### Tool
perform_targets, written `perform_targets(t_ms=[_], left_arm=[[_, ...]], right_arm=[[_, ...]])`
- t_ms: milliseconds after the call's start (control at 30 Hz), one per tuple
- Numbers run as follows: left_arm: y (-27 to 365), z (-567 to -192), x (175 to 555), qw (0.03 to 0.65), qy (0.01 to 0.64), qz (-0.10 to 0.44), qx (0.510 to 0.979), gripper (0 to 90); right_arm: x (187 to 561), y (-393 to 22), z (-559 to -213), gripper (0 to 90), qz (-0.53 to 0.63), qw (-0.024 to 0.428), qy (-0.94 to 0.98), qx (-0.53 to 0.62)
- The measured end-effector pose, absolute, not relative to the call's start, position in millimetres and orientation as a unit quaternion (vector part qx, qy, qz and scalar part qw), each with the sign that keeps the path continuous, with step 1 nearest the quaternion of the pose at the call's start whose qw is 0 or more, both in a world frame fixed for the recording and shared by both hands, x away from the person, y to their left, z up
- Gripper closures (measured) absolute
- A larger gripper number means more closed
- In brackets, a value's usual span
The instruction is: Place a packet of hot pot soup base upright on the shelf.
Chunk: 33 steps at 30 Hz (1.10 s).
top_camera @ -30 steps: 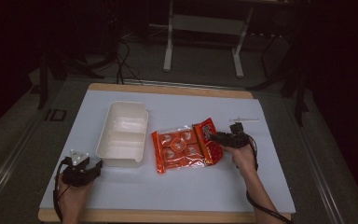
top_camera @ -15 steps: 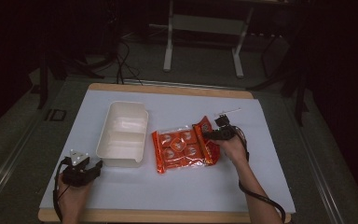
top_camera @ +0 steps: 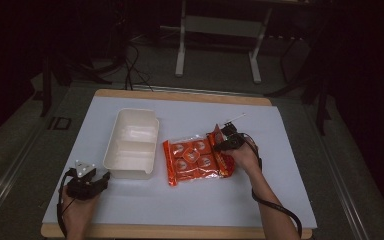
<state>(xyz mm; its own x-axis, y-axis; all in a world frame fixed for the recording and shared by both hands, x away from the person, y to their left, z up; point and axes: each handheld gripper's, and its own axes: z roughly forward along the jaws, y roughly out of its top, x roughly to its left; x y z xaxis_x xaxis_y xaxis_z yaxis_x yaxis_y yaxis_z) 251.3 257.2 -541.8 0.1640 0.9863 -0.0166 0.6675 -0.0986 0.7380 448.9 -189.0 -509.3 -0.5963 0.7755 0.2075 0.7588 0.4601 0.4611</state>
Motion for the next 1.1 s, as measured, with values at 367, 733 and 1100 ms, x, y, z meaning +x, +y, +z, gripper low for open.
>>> perform_targets(t_ms=[367,733,1100], left_arm=[[257,-542,251,0.313,0.594,0.255,0.696,47.5],[257,-542,251,0.313,0.594,0.255,0.696,47.5],[257,-542,251,0.313,0.594,0.255,0.696,47.5]], right_arm=[[445,-175,-501,89.8,0.222,0.048,0.866,0.444],[442,-181,-492,90.0,0.245,0.046,0.858,0.449],[437,-181,-458,90.0,0.272,0.056,0.857,0.433]])
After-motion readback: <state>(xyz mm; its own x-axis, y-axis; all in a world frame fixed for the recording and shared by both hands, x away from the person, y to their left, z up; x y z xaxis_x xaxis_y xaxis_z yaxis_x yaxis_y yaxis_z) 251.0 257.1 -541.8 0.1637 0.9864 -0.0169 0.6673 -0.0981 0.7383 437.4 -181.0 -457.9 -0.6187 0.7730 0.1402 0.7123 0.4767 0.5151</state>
